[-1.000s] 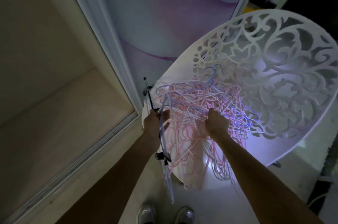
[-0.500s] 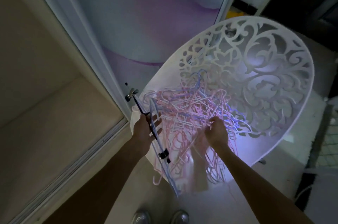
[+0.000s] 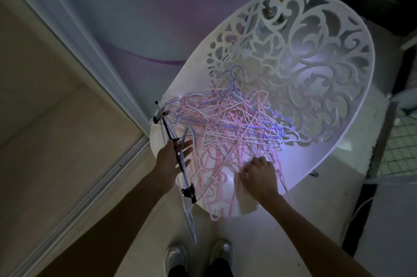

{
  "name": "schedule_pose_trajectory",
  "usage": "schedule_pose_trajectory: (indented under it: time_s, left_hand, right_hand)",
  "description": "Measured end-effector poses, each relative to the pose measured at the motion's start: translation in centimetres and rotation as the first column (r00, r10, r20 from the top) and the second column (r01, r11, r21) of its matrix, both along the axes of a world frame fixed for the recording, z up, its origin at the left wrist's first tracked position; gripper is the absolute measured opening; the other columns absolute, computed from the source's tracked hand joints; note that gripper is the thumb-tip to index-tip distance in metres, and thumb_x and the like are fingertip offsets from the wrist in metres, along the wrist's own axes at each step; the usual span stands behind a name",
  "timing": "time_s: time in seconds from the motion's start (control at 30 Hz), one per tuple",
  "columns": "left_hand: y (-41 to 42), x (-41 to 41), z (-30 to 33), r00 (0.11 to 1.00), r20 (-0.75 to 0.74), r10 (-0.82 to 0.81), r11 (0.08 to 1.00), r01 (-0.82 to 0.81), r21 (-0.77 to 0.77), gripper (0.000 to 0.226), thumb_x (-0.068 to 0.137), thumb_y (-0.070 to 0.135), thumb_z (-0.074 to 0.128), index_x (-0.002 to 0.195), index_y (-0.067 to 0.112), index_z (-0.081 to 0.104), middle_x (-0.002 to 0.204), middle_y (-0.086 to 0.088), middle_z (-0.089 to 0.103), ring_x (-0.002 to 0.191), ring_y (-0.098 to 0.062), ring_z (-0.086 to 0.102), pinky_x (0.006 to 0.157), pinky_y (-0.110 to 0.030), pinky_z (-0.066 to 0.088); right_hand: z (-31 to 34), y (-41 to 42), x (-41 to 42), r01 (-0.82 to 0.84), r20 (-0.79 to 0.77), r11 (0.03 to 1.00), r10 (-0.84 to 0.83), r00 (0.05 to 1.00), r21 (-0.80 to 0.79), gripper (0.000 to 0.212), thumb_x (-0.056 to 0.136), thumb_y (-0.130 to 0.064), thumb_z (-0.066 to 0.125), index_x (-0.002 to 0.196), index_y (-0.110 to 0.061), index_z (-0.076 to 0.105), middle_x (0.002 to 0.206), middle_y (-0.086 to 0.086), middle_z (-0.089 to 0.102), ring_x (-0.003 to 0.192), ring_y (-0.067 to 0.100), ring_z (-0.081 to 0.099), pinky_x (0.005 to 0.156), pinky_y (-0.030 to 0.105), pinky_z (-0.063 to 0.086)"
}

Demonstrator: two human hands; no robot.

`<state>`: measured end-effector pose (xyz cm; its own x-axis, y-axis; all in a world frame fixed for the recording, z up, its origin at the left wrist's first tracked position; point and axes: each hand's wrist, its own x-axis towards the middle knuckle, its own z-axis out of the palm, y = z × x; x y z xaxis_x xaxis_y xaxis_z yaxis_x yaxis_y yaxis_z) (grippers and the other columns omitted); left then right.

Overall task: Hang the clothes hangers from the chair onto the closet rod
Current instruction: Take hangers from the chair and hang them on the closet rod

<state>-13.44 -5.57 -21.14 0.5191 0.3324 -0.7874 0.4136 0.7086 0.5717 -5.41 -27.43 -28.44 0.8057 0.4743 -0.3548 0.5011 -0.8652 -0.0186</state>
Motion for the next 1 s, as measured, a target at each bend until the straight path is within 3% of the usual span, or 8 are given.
schedule_pose_trajectory:
  time_s: [0.13, 0.2, 0.27, 0.37, 0.47, 0.57, 0.63, 1.0]
  left_hand:
    - [0.0, -0.2, 0.0, 1.0, -0.019, -0.016, 1.0, 0.016, 0.027, 0.045, 0.104, 0.03, 0.022, 0.13, 0.007, 0.05, 0.135, -0.008, 0.055, 0.122, -0.023, 0.053, 0.099, -0.039, 0.043]
    - [0.0, -0.4, -0.1, 0.999, -0.022, -0.041, 0.998, 0.042, 0.042, 0.039, 0.104, 0.03, 0.022, 0.106, 0.014, 0.058, 0.135, -0.008, 0.055, 0.116, -0.022, 0.055, 0.097, -0.039, 0.043]
    - [0.2, -0.6, -0.3, 0.999, -0.029, -0.039, 0.998, 0.04, 0.042, 0.037, 0.104, 0.03, 0.023, 0.094, 0.016, 0.056, 0.135, -0.008, 0.055, 0.114, -0.02, 0.054, 0.093, -0.037, 0.042]
    - [0.9, -1.1, -0.6, 0.999, -0.021, -0.026, 0.999, 0.027, 0.031, 0.043, 0.104, 0.033, 0.023, 0.126, 0.01, 0.052, 0.14, -0.008, 0.05, 0.125, -0.022, 0.049, 0.093, -0.036, 0.041]
    - [1.1, -1.6, -0.3, 1.0, -0.01, -0.017, 1.0, 0.017, 0.014, 0.047, 0.104, 0.032, 0.022, 0.139, 0.009, 0.042, 0.141, -0.009, 0.048, 0.128, -0.024, 0.047, 0.095, -0.036, 0.041]
    - [0.9, -1.8, 0.1, 1.0, -0.018, -0.022, 1.0, 0.022, 0.014, 0.048, 0.104, 0.032, 0.022, 0.14, 0.008, 0.042, 0.142, -0.008, 0.048, 0.132, -0.024, 0.044, 0.097, -0.034, 0.039]
    - [0.8, -1.9, 0.1, 0.999, -0.021, -0.036, 0.999, 0.037, 0.024, 0.048, 0.104, 0.033, 0.023, 0.139, 0.008, 0.043, 0.141, -0.008, 0.049, 0.13, -0.023, 0.046, 0.098, -0.033, 0.038]
    - [0.3, -2.6, 1.8, 1.0, 0.0, -0.016, 1.0, 0.016, -0.002, 0.037, 0.104, 0.031, 0.024, 0.121, 0.014, 0.051, 0.136, -0.007, 0.053, 0.112, -0.019, 0.052, 0.094, -0.033, 0.04]
  right_hand:
    - [0.4, 0.3, -0.6, 0.385, -0.283, 0.921, -0.353, 0.892, 0.062, 0.031, 0.095, -0.036, 0.041, 0.095, -0.01, 0.058, 0.106, 0.01, 0.066, 0.104, 0.03, 0.062, 0.09, 0.036, 0.046]
    - [0.8, 0.4, -0.9, 0.362, -0.311, 0.932, -0.336, 0.889, 0.026, 0.033, 0.098, -0.035, 0.035, 0.109, -0.007, 0.049, 0.11, 0.011, 0.064, 0.105, 0.031, 0.061, 0.092, 0.039, 0.046]
    - [0.9, 0.1, -0.8, 0.265, -0.236, 0.964, -0.26, 0.936, -0.011, 0.033, 0.1, -0.031, 0.03, 0.119, -0.007, 0.043, 0.11, 0.011, 0.065, 0.101, 0.032, 0.063, 0.087, 0.04, 0.047]
    - [2.1, -0.4, -0.8, 0.055, -0.018, 0.996, -0.056, 0.998, -0.071, 0.03, 0.094, -0.016, 0.043, 0.122, -0.006, 0.047, 0.1, 0.009, 0.069, 0.09, 0.028, 0.068, 0.072, 0.034, 0.052]
    - [3.4, -0.8, -0.8, 0.064, 0.174, 0.997, -0.057, 0.983, -0.035, 0.008, 0.068, -0.006, 0.066, 0.075, -0.006, 0.061, 0.055, 0.009, 0.065, 0.043, 0.025, 0.063, 0.047, 0.031, 0.051]
    - [3.7, -1.4, -0.4, 0.301, -0.055, 0.953, -0.299, 0.953, 0.032, 0.02, 0.097, -0.025, 0.043, 0.098, -0.009, 0.055, 0.086, 0.012, 0.07, 0.082, 0.032, 0.068, 0.077, 0.036, 0.048]
    - [3.3, -1.7, -0.4, 0.27, -0.013, 0.961, -0.269, 0.963, 0.062, 0.024, 0.1, -0.024, 0.031, 0.104, -0.012, 0.052, 0.101, 0.01, 0.068, 0.096, 0.032, 0.064, 0.081, 0.035, 0.046]
    - [7.2, 1.1, 2.4, 0.267, 0.034, 0.898, -0.297, 0.954, 0.351, 0.034, 0.102, -0.031, 0.028, 0.112, -0.01, 0.052, 0.095, 0.02, 0.066, 0.09, 0.042, 0.061, 0.07, 0.041, 0.044]
